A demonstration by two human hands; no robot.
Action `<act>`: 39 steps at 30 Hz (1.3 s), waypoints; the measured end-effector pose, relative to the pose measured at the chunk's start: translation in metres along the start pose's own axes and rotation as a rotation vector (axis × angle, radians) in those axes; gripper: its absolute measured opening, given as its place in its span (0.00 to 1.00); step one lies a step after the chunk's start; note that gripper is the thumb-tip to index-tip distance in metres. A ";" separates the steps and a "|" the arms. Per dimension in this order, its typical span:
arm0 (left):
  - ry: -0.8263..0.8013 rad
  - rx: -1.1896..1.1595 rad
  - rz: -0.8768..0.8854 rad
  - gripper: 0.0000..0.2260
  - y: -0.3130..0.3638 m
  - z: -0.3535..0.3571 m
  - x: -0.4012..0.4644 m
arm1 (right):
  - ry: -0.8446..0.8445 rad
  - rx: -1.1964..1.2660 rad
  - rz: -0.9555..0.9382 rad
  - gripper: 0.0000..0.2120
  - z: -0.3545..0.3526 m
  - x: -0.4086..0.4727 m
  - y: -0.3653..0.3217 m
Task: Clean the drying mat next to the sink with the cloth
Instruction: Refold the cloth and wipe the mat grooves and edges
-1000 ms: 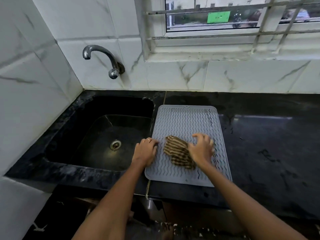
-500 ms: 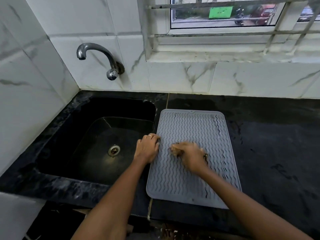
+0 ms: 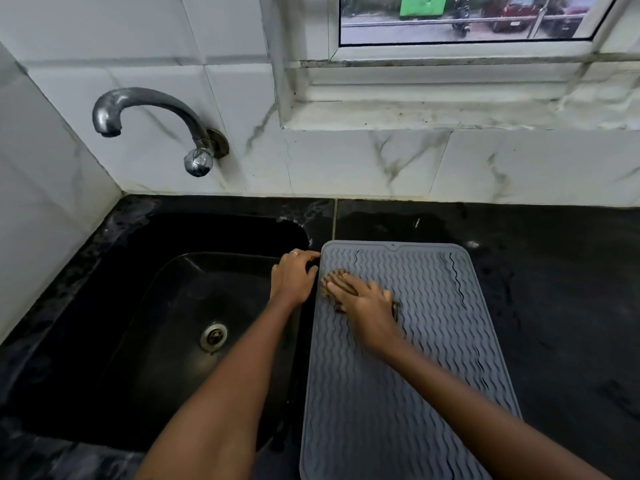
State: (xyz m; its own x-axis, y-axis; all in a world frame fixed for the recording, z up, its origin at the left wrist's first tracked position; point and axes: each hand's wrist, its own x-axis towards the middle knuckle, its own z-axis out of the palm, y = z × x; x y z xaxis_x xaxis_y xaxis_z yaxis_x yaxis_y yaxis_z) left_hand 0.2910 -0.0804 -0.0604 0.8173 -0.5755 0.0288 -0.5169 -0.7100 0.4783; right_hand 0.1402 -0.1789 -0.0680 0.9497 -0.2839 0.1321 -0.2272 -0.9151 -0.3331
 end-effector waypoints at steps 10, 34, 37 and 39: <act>0.053 -0.016 -0.075 0.10 -0.005 0.005 0.034 | 0.120 -0.084 0.049 0.20 0.003 0.103 0.014; -0.012 -0.124 -0.126 0.14 0.000 0.002 0.022 | 0.069 0.185 0.253 0.12 -0.002 0.129 0.009; -0.066 -0.136 -0.094 0.17 0.001 0.002 0.017 | 0.134 0.333 0.316 0.16 -0.015 0.109 0.013; -0.056 -0.151 -0.083 0.17 -0.001 0.004 0.016 | 0.079 0.234 0.237 0.19 -0.010 0.081 0.007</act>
State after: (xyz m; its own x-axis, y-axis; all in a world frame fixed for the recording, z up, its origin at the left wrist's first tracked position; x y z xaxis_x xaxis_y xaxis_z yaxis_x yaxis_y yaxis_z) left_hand 0.3036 -0.0910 -0.0638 0.8379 -0.5421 -0.0634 -0.4005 -0.6896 0.6034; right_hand 0.2133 -0.2107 -0.0504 0.8544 -0.5109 0.0946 -0.3756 -0.7331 -0.5670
